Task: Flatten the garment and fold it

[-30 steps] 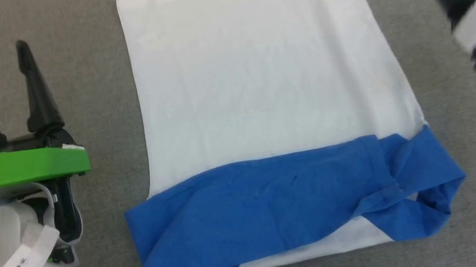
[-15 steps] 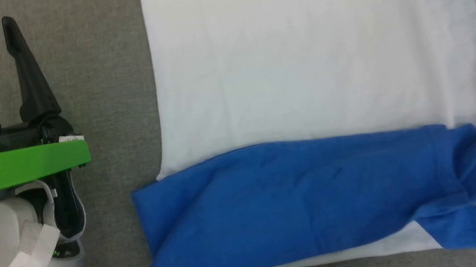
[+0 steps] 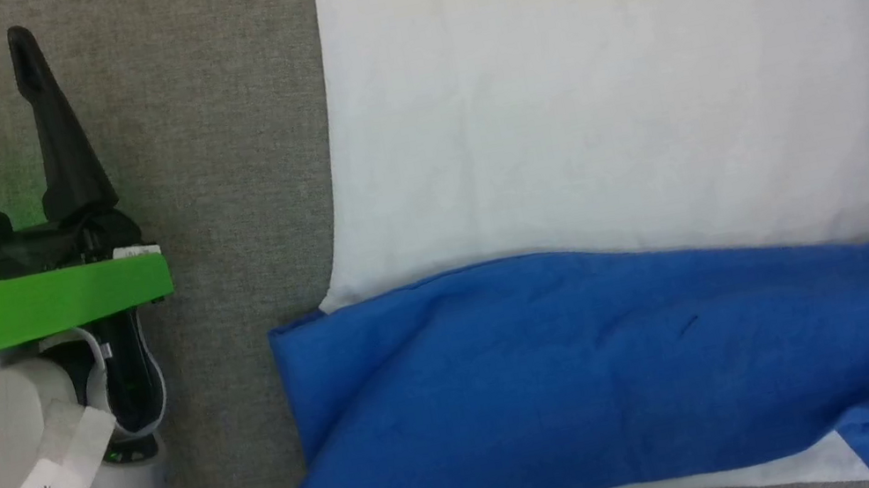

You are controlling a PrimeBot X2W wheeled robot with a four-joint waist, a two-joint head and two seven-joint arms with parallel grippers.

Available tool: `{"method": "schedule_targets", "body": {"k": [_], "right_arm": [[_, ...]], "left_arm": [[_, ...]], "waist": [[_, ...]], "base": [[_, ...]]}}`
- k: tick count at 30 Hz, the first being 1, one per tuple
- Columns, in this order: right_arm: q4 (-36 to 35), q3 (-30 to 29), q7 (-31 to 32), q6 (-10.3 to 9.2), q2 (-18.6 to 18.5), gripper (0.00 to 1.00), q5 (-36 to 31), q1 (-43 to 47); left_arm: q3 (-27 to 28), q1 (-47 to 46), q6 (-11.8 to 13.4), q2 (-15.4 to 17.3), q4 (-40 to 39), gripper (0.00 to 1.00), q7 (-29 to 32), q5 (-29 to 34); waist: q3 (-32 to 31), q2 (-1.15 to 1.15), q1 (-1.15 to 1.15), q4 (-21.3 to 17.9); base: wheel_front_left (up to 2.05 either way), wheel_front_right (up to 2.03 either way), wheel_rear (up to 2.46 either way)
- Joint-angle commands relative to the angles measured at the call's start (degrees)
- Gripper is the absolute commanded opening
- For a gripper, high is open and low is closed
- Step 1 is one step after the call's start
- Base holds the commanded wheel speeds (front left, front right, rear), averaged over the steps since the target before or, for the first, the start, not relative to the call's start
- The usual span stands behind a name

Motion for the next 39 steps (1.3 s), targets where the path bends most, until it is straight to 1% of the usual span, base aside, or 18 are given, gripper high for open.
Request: {"method": "schedule_targets", "body": {"k": [1, 6, 8, 10, 13, 15, 16, 20, 21, 24, 26, 29, 34, 39], "right_arm": [[2.6, 0.4, 2.0, -0.06, 0.7, 0.0, 0.3, 1.9], [2.1, 1.8, 1.3, -0.06, 0.9, 0.0, 1.7, 1.4], [1.9, 3.2, 0.2, -0.06, 1.1, 0.0, 2.7, 1.4], [1.8, 4.7, -0.9, -0.06, 1.5, 0.0, 4.2, 1.4], [1.9, 7.2, -2.0, -0.06, 2.0, 0.0, 6.6, 1.7], [1.8, 9.5, -2.7, -0.06, 2.1, 0.0, 8.3, 1.8], [1.8, 10.5, -2.7, -0.06, 2.0, 0.0, 8.9, 1.9], [1.2, 13.6, -3.3, -0.06, 1.8, 0.0, 12.0, 1.9], [1.1, 14.0, -3.4, -0.06, 1.8, 0.0, 12.4, 1.9], [0.7, 16.0, -4.1, -0.06, 1.8, 0.0, 14.2, 1.9], [0.4, 17.3, -4.6, -0.06, 2.0, 0.0, 15.3, 1.9], [0.0, 19.0, -5.2, -0.06, 2.2, 0.0, 17.0, 1.9], [-0.4, 21.3, -6.0, -0.06, 1.5, 0.0, 18.7, 1.6], [-0.7, 23.0, -6.7, -0.06, 0.1, 0.0, 19.3, 1.0]], "left_arm": [[0.3, -0.4, -0.6, -0.3, 0.3, 1.0, -0.2, 0.4], [0.4, -2.3, -2.0, 0.3, 1.4, 1.0, 0.5, -0.9], [0.2, -4.0, -2.5, 1.0, 1.5, 1.0, 2.5, -1.8], [-0.5, -6.5, -3.0, 2.4, 2.0, 1.0, 5.9, -2.3], [-2.1, -12.2, -3.5, 4.6, 3.8, 1.0, 13.7, -3.6], [-3.6, -17.2, -3.6, 5.6, 6.3, 1.0, 21.7, -5.6], [-4.0, -19.3, -3.4, 5.9, 7.4, 1.0, 25.0, -6.4], [-7.6, -29.8, -2.0, 7.1, 13.9, 1.0, 41.8, -8.8], [-8.3, -31.4, -1.7, 7.5, 15.0, 1.0, 44.2, -8.6], [-11.4, -37.7, -0.5, 8.2, 19.7, 1.0, 54.1, -8.1], [-12.9, -40.2, 0.2, 9.1, 21.9, 1.0, 57.9, -6.9], [-14.5, -42.3, 0.9, 10.6, 24.2, 1.0, 60.6, -4.6], [-17.3, -43.4, 0.9, 13.4, 26.6, 1.0, 62.8, -0.8], [-17.9, -42.6, 0.3, 13.2, 28.0, 1.0, 64.7, -2.0]], "waist": [[-0.3, 0.0, -0.01, -0.4], [-1.8, 0.0, -0.01, -2.1], [-2.7, 0.0, -0.01, -3.2], [-3.5, 0.0, -0.01, -4.4], [-4.3, 0.0, -0.01, -6.4], [-4.6, 0.0, -0.01, -7.9], [-4.6, 0.0, -0.01, -8.6], [-3.7, 0.0, -0.01, -10.9], [-3.5, 0.0, -0.01, -11.3], [-2.6, 0.0, -0.01, -12.8], [-1.9, 0.0, -0.01, -13.8], [-1.0, 0.0, -0.01, -15.0], [0.3, 0.0, -0.01, -16.1], [1.3, 0.0, -0.01, -16.6]], "base": [[0.0, 0.0, 0.0], [0.0, 0.0, 0.0], [0.0, 0.0, 0.0], [0.0, 0.0, 0.0], [0.0, 0.0, 0.0], [0.0, 0.0, 0.0], [0.0, 0.0, 0.0], [0.0, 0.0, 0.0], [0.0, 0.0, 0.0], [0.0, 0.0, 0.0], [0.0, 0.0, 0.0], [0.0, 0.0, 0.0], [0.0, 0.0, 0.0], [0.0, 0.0, 0.0]]}}
